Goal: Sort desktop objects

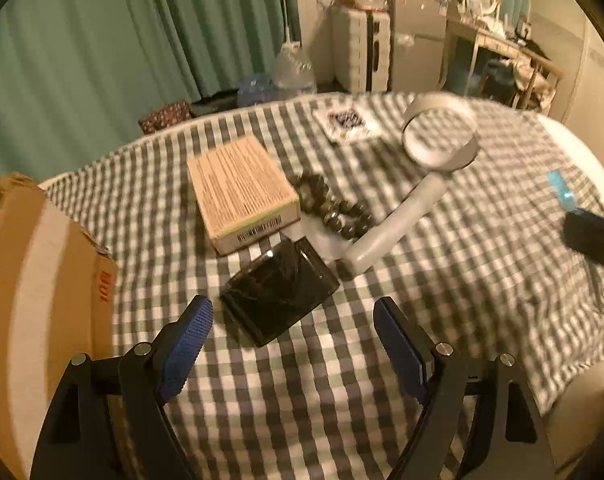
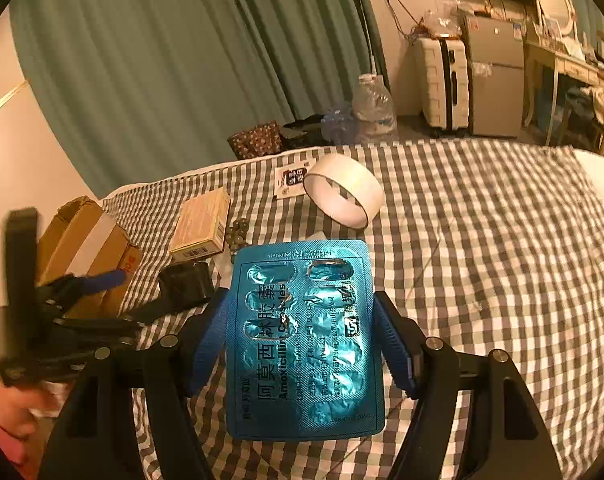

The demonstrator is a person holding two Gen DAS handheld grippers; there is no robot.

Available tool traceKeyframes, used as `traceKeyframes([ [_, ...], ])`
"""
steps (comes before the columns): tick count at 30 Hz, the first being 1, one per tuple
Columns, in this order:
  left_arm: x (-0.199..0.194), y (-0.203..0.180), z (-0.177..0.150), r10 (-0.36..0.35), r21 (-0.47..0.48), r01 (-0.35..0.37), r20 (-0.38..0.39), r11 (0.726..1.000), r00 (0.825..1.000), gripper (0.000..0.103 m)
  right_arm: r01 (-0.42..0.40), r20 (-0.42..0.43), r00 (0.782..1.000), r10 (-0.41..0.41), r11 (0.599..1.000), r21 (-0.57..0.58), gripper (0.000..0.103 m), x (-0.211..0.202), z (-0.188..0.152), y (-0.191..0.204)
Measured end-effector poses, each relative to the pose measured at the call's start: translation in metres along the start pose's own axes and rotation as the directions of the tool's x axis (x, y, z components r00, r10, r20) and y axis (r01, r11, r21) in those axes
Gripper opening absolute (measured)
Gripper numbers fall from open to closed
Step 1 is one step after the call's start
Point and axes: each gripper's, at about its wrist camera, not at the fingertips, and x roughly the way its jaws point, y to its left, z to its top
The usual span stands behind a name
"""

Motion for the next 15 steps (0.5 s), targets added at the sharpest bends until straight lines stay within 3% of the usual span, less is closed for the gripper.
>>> traceKeyframes([
  [7, 0.049, 0.009, 0.008, 0.004, -0.079, -0.009, -0.056, 0.997, 0.998, 0.088, -0.082, 0.0, 0.997, 0.083, 0.991, 0.101, 0.07, 0.008, 0.002, -0.019],
  [15, 0.073, 0.017, 0.019, -0.024, -0.129, 0.016, -0.063, 0.992, 0.998, 0.089, -0.086, -0.037, 0.995, 0.091, 0.99, 0.11, 0.07, 0.022, 0.003, -0.024],
])
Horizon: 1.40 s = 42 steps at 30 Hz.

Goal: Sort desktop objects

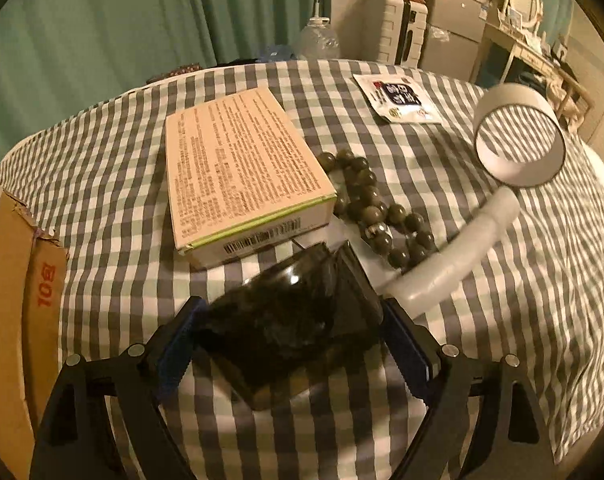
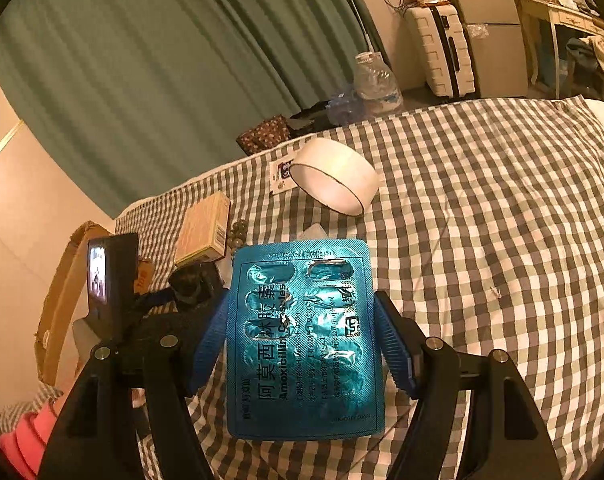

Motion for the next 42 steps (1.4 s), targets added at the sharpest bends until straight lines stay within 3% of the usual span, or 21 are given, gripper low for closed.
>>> traceKeyframes([
  [10, -0.014, 0.008, -0.013, -0.013, 0.003, 0.013, 0.035, 1.0, 0.999, 0.085, 0.014, -0.023, 1.0, -0.014, 1.0, 0.013, 0.07, 0.004, -0.002, -0.004],
  [14, -0.047, 0.014, -0.016, -0.008, -0.003, 0.008, 0.076, 1.0, 0.997, 0.085, 0.033, -0.005, 0.999, -0.033, 0.999, 0.009, 0.07, -0.002, -0.002, -0.003],
  [19, -0.109, 0.025, -0.016, -0.052, -0.022, 0.056, 0.166, 0.998, 0.985, 0.085, 0.052, 0.007, 0.999, -0.052, 0.999, -0.014, 0.07, -0.018, -0.002, 0.015],
  [26, -0.215, 0.045, 0.0, -0.101, -0.04, 0.12, 0.314, 0.992, 0.944, 0.085, 0.055, 0.104, 0.994, -0.037, 0.984, -0.171, 0.07, -0.07, -0.004, 0.094],
  [29, -0.249, 0.07, -0.003, -0.093, -0.082, 0.129, 0.352, 0.988, 0.931, 0.085, 0.037, 0.113, 0.993, -0.011, 0.973, -0.228, 0.07, -0.09, -0.009, 0.133],
  [31, -0.267, 0.091, -0.003, -0.051, -0.101, 0.096, 0.375, 0.99, 0.926, 0.085, 0.021, 0.117, 0.993, 0.009, 0.966, -0.259, 0.07, -0.097, -0.011, 0.157],
  [36, -0.288, 0.153, -0.018, -0.015, -0.175, 0.088, 0.379, 0.981, 0.925, 0.085, -0.039, 0.09, 0.993, 0.075, 0.936, -0.35, 0.07, -0.097, -0.019, 0.229],
  [39, -0.286, 0.192, -0.031, 0.053, -0.227, 0.031, 0.355, 0.973, 0.934, 0.085, -0.119, 0.049, 0.988, 0.147, 0.922, -0.368, 0.07, -0.09, -0.021, 0.267],
  [42, -0.271, 0.234, -0.044, 0.068, -0.293, 0.023, 0.297, 0.956, 0.952, 0.085, -0.173, 0.01, 0.981, 0.193, 0.898, -0.405, 0.07, -0.076, -0.025, 0.305],
])
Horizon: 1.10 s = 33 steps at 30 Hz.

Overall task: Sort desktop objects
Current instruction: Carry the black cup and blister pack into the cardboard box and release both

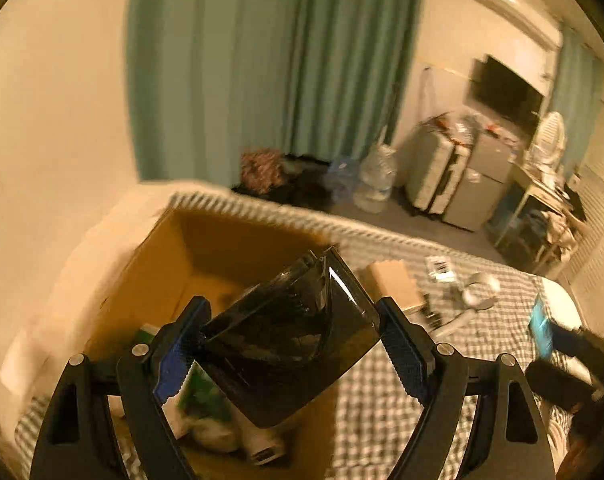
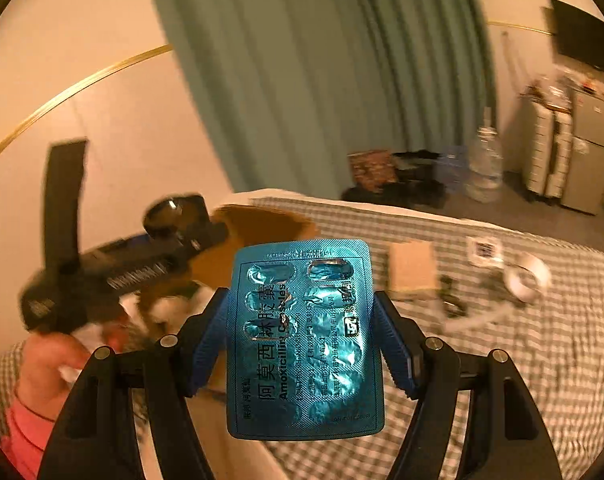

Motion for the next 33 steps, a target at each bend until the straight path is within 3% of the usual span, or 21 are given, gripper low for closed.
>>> traceKeyframes([
  [9, 0.038, 0.076, -0.028, 0.097, -0.078, -0.105, -0.1, 0.991, 0.99, 0.085, -0.114, -0.102, 0.989, 0.11, 0.993, -0.035, 0.07, 0.087, 0.017, 0.054],
  [12, 0.046, 0.081, -0.032, 0.109, -0.084, -0.118, -0.102, 0.99, 0.989, 0.086, -0.138, -0.124, 0.983, 0.133, 0.99, -0.036, 0.07, 0.112, 0.02, 0.063],
  [15, 0.053, 0.084, -0.034, 0.132, -0.097, -0.145, -0.127, 0.985, 0.983, 0.093, -0.15, -0.117, 0.982, 0.146, 0.988, -0.028, 0.07, 0.129, 0.026, 0.062],
  [16, 0.056, 0.084, -0.034, 0.135, -0.098, -0.149, -0.133, 0.984, 0.982, 0.094, -0.142, -0.115, 0.984, 0.139, 0.99, -0.024, 0.078, 0.133, 0.028, 0.062],
  [17, 0.058, 0.084, -0.035, 0.143, -0.096, -0.157, -0.142, 0.983, 0.98, 0.094, -0.12, -0.114, 0.987, 0.117, 0.993, -0.017, 0.095, 0.137, 0.03, 0.063],
  [18, 0.058, 0.087, -0.036, 0.151, -0.093, -0.165, -0.145, 0.982, 0.978, 0.094, -0.084, -0.108, 0.991, 0.083, 0.996, -0.01, 0.097, 0.139, 0.032, 0.061],
  [22, 0.056, 0.088, -0.04, 0.18, -0.062, -0.191, -0.145, 0.98, 0.973, 0.094, -0.065, -0.033, 0.997, 0.066, 0.997, 0.036, 0.098, 0.125, 0.032, 0.046],
  [26, 0.042, 0.075, -0.04, 0.17, -0.049, -0.177, -0.117, 0.983, 0.978, 0.094, -0.036, -0.002, 0.999, 0.036, 0.995, 0.092, 0.098, 0.107, 0.033, 0.023],
  [30, 0.032, 0.037, -0.039, 0.115, 0.0, -0.115, -0.097, 0.993, 0.989, 0.095, 0.084, 0.034, 0.996, -0.088, 0.992, 0.091, 0.098, 0.077, 0.031, 0.005],
  [33, 0.025, -0.001, -0.039, 0.092, 0.058, -0.088, -0.079, 0.994, 0.993, 0.099, 0.233, 0.028, 0.972, -0.235, 0.971, 0.044, 0.098, 0.056, 0.033, -0.005],
])
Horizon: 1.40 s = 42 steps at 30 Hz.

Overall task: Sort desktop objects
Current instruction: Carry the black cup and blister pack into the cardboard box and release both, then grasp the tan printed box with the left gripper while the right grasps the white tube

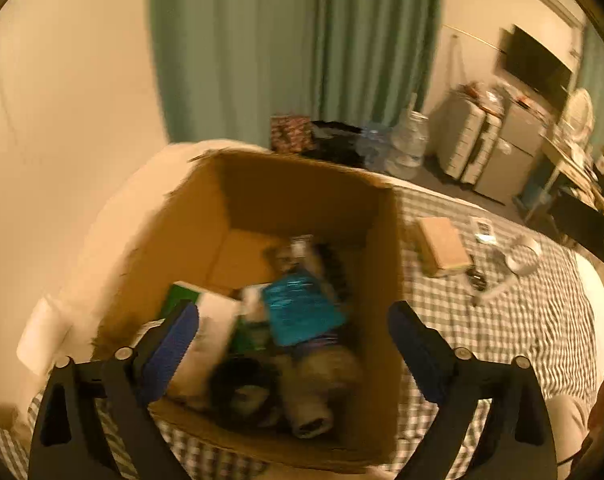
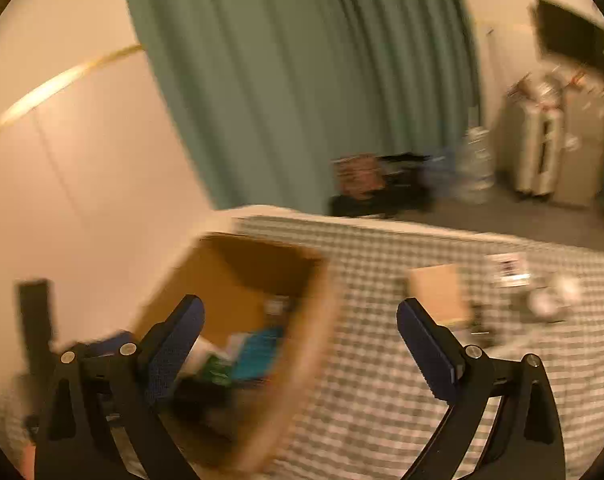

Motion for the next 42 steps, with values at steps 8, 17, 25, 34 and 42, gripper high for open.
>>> traceKeyframes([
  [8, -0.007, -0.085, -0.004, -0.093, 0.05, 0.092, 0.024, 0.995, 0.995, 0.103, 0.136, 0.05, 0.989, -0.136, 0.991, 0.003, 0.098, -0.059, -0.02, -0.067],
  [17, 0.02, -0.154, -0.011, -0.094, 0.123, 0.094, -0.002, 0.988, 0.996, 0.103, 0.179, -0.056, 0.984, -0.17, 0.948, 0.262, 0.098, -0.043, -0.063, -0.178],
  [25, 0.09, -0.188, -0.015, -0.076, 0.117, 0.087, -0.095, 0.989, 0.993, 0.103, 0.187, -0.138, 0.979, -0.148, 0.924, 0.334, 0.097, 0.006, -0.091, -0.232],
  [34, 0.149, -0.202, -0.001, -0.065, 0.055, 0.071, -0.114, 0.996, 0.991, 0.103, 0.167, -0.2, 0.976, -0.087, 0.887, 0.43, 0.078, 0.077, -0.101, -0.267],
  [42, 0.205, -0.214, 0.02, -0.083, 0.01, 0.085, -0.125, 0.996, 0.989, 0.103, 0.183, -0.268, 0.961, -0.067, 0.881, 0.436, 0.065, 0.134, -0.105, -0.275],
])
